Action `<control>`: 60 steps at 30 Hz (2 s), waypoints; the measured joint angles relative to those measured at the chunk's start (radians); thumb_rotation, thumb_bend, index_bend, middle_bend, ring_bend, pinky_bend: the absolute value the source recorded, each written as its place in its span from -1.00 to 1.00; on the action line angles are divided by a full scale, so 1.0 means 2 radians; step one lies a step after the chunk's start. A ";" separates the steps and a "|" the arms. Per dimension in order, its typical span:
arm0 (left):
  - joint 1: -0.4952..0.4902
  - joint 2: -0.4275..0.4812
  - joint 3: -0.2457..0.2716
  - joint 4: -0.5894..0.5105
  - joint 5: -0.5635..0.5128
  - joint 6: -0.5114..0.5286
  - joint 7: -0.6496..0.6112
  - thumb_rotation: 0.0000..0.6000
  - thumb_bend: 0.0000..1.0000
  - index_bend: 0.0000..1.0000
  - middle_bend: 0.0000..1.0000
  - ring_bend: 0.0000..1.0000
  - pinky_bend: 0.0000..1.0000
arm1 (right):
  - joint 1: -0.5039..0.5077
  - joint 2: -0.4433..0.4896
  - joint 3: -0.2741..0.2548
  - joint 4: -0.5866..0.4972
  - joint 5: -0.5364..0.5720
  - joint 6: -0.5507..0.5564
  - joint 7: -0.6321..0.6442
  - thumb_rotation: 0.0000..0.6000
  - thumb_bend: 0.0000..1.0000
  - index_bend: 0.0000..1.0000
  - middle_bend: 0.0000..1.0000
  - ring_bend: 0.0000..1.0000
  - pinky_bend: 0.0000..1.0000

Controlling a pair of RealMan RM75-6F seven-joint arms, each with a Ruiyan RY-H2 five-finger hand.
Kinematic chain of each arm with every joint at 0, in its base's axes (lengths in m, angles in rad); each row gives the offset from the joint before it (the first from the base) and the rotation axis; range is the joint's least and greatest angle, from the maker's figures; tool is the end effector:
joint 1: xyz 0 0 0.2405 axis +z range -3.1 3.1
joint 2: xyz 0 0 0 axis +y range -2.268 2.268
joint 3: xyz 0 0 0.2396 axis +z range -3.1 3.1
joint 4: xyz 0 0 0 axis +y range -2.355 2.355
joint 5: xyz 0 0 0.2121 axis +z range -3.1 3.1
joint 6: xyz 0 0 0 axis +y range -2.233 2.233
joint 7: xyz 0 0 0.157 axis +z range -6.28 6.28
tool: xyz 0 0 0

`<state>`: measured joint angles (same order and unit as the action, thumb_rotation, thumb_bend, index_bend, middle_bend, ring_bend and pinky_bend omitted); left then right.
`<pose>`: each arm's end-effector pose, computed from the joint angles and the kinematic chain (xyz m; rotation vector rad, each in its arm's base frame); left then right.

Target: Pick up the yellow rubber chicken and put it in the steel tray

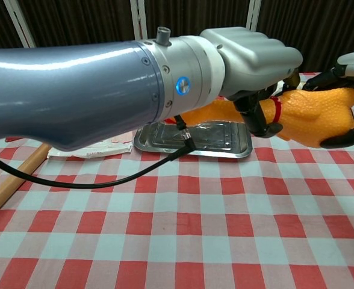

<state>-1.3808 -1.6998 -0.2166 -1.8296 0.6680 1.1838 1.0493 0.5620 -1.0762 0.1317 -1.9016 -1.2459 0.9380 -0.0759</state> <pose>0.1018 0.2681 -0.0587 -2.2283 -0.3295 -0.9896 -0.1624 -0.2896 0.0761 1.8380 -1.1789 0.9573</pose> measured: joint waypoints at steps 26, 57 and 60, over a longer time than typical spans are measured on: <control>0.003 -0.019 0.002 0.027 0.014 0.011 0.012 1.00 0.34 0.08 0.23 0.09 0.24 | 0.000 0.030 -0.012 -0.003 -0.019 -0.020 0.032 1.00 -0.76 -1.00 -0.84 -0.85 -0.45; 0.015 -0.008 0.006 0.007 0.012 0.004 0.012 1.00 0.34 0.09 0.23 0.09 0.24 | 0.000 0.008 -0.003 0.032 -0.012 -0.003 0.041 1.00 -0.05 1.00 0.89 0.94 0.81; 0.015 -0.009 0.005 0.008 0.012 0.004 0.012 1.00 0.34 0.09 0.23 0.09 0.24 | 0.001 0.006 -0.002 0.033 -0.010 -0.002 0.038 1.00 -0.05 1.00 0.89 0.94 0.81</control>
<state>-1.3507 -1.7169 -0.2075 -1.8139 0.6927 1.1926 1.0741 0.5638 -1.0651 0.1276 -1.8350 -1.2669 0.9343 0.0004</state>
